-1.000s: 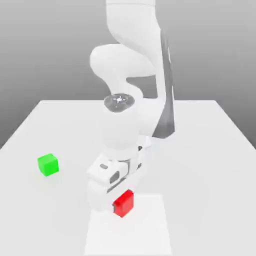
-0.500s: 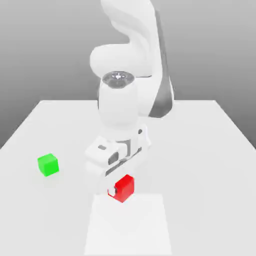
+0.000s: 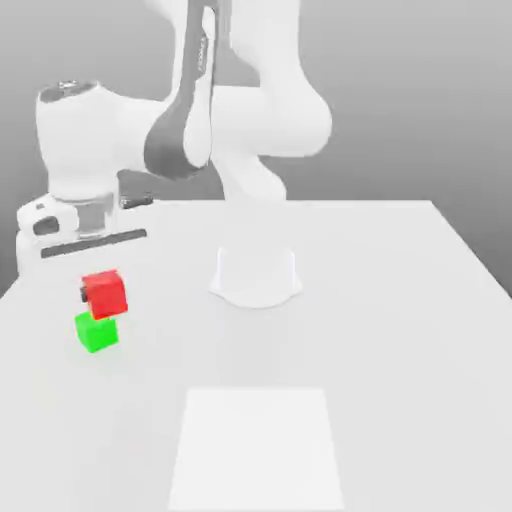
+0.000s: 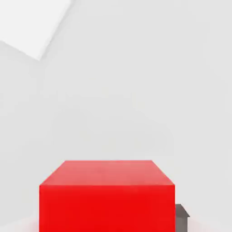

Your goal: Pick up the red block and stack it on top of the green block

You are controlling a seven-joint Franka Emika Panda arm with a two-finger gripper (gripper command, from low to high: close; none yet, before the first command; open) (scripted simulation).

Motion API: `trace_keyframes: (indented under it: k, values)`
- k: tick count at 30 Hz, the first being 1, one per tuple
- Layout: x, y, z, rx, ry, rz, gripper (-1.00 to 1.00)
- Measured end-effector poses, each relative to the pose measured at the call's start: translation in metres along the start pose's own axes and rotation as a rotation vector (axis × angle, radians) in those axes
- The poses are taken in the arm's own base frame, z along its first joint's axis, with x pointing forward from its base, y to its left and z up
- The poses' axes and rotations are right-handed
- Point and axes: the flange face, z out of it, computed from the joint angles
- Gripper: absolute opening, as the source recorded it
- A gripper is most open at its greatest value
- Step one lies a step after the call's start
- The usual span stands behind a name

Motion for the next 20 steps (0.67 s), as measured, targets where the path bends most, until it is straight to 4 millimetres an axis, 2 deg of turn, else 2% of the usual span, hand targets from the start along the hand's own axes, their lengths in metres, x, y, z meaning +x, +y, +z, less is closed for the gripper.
trace_keyframes:
  k: [2, 4, 18, 19, 20]
  values:
    - [-0.017, 0.020, 0.002, 0.000, 0.001, 0.050, -1.00]
    - [-0.021, 0.025, 0.008, 0.001, 0.004, 0.063, -1.00]
    - [-0.021, 0.025, 0.063, 0.003, 0.004, 0.062, -1.00]
    - [-0.022, 0.025, 0.067, 0.002, 0.002, 0.062, 1.00]
    - [-0.020, 0.023, 0.067, 0.002, 0.002, 0.054, 1.00]
